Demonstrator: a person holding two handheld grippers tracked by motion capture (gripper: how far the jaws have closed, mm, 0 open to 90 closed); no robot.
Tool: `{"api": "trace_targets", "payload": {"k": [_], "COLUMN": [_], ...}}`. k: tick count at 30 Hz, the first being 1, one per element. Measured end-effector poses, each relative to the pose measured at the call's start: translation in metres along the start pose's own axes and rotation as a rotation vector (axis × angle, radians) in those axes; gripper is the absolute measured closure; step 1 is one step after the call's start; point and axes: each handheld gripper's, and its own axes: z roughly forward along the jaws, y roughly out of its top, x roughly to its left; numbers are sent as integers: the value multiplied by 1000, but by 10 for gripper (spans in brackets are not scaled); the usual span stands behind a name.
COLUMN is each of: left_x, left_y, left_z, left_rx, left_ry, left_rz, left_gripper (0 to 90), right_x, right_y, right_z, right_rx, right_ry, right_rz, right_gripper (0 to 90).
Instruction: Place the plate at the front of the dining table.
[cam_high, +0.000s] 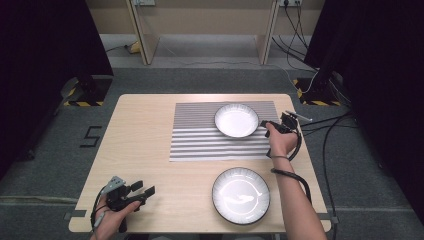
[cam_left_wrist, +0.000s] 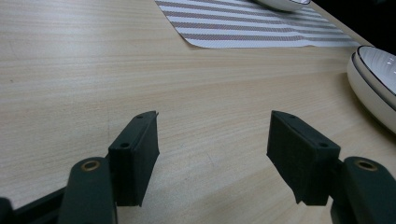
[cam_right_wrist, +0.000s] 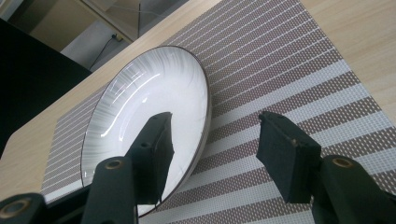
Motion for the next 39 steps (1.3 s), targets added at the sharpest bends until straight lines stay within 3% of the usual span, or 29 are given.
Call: {"api": "trace_targets", "payload": {"k": [15, 17, 23, 26, 27, 39], "left_x": [0, 0, 0, 0, 0, 0], "left_y": [0, 0, 0, 0, 0, 0], "left_z": [0, 0, 0, 0, 0, 0], "left_rx": [1, 2, 1, 1, 0, 3], "left_ry": [1, 2, 1, 3, 3, 3], "left_rz": [4, 5, 3, 6, 5, 6], "left_gripper": [332, 332, 333, 333, 333, 333], "right_x": [-6, -6, -8, -9, -11, -23], "right_y": [-9, -10, -14, -15, -17, -28], "right_z": [-13, -15, -17, -18, -20, -26], "right_rx": [5, 0, 12, 8, -2, 16], "right_ry": [-4, -7, -5, -13, -29, -8], "right_rz": [-26, -55, -50, -64, -89, -69], "right_gripper": [440, 439, 437, 436, 436, 435]}}
